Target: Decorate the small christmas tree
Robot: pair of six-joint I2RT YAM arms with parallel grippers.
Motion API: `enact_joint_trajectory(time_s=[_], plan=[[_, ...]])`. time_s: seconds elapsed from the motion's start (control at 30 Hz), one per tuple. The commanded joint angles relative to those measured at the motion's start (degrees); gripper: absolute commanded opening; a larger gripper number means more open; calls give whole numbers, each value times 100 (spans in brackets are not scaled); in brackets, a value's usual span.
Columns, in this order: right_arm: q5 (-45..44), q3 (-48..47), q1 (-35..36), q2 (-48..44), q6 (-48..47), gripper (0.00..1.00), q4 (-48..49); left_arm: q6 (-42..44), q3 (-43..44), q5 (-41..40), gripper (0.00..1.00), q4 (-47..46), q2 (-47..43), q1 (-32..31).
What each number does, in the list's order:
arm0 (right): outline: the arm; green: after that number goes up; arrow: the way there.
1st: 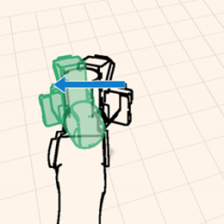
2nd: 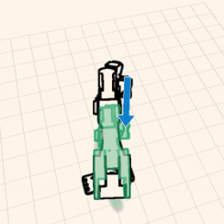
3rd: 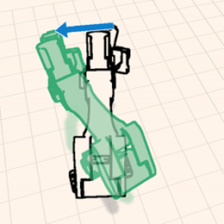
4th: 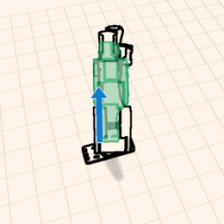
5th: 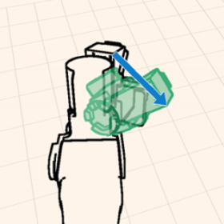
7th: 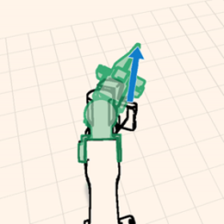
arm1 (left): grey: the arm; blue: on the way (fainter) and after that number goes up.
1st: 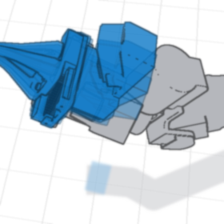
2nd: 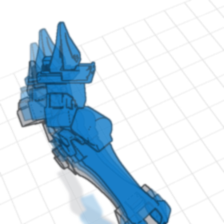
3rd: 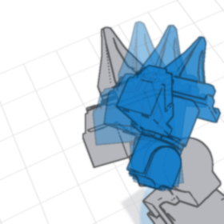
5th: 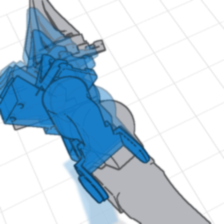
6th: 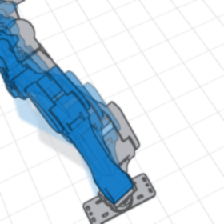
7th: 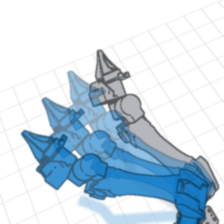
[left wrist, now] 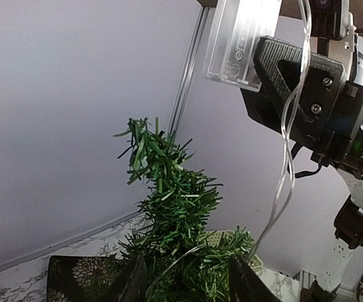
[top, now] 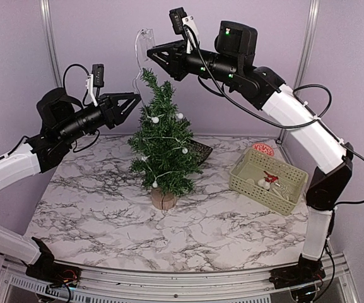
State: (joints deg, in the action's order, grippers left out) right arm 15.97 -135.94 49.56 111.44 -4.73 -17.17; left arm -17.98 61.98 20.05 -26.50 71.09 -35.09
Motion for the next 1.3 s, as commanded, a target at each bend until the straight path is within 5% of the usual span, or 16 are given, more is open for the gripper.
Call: enact_joint_trajectory(time_s=[0.0,0.3,0.63,1.0,1.17,1.27], plan=[[25,-249,-34,-15,-19,0,91,5,376,597,45,26,234,-23],[28,-283,-36,27,-18,0,146,-94,280,853,40,-95,296,-34],[45,-307,-35,17,-63,0,159,70,-439,617,45,-123,-430,37],[108,-302,-34,56,-80,0,187,110,248,803,44,-128,94,-51],[67,-302,-34,75,-111,0,179,60,621,1097,29,-132,421,-121],[-1,-302,-41,64,-156,0,176,140,567,1057,13,-87,360,-80]])
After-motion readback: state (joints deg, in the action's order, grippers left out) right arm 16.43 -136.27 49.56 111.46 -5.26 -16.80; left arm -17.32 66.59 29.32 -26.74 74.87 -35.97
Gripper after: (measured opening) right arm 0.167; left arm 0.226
